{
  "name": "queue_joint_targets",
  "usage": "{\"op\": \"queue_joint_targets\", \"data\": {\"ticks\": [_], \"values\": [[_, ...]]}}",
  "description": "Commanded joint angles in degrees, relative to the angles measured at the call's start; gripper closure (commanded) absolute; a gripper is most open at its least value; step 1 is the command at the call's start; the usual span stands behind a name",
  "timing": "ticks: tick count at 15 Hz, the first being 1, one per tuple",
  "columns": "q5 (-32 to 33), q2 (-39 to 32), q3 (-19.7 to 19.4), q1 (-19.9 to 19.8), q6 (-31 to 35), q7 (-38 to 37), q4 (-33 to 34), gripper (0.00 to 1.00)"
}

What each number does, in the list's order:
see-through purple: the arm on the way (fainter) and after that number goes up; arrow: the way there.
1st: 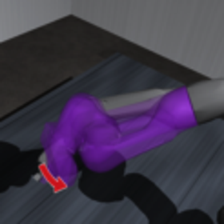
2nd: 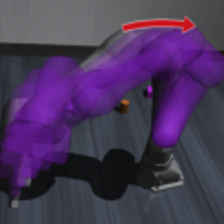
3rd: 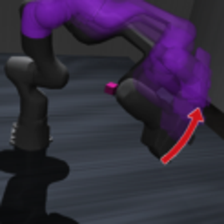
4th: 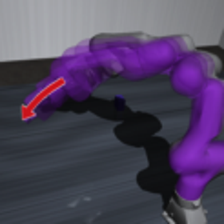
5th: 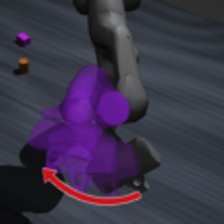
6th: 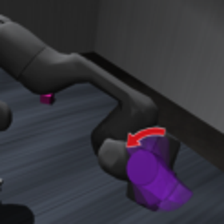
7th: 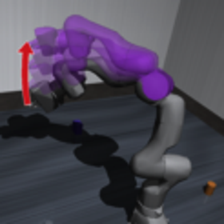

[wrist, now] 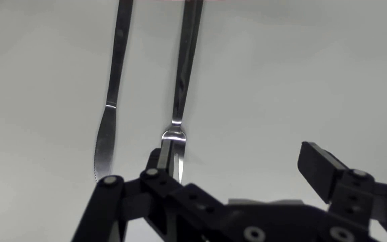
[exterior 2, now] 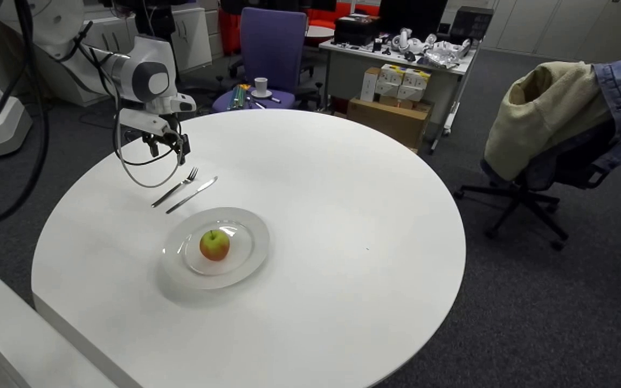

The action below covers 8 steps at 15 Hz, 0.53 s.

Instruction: Move the silver fork to the right.

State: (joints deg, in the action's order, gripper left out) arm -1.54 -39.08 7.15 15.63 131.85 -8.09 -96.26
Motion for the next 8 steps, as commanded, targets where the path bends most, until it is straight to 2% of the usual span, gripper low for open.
{"op": "queue_joint_targets", "data": {"ticks": [1, 8], "values": [[3.07, -2.73, -1.24, 1.81, -3.73, -1.32, 4.22, 0.0], [3.82, -6.55, -1.76, 2.09, -3.26, -1.29, 5.9, 0.0]]}}
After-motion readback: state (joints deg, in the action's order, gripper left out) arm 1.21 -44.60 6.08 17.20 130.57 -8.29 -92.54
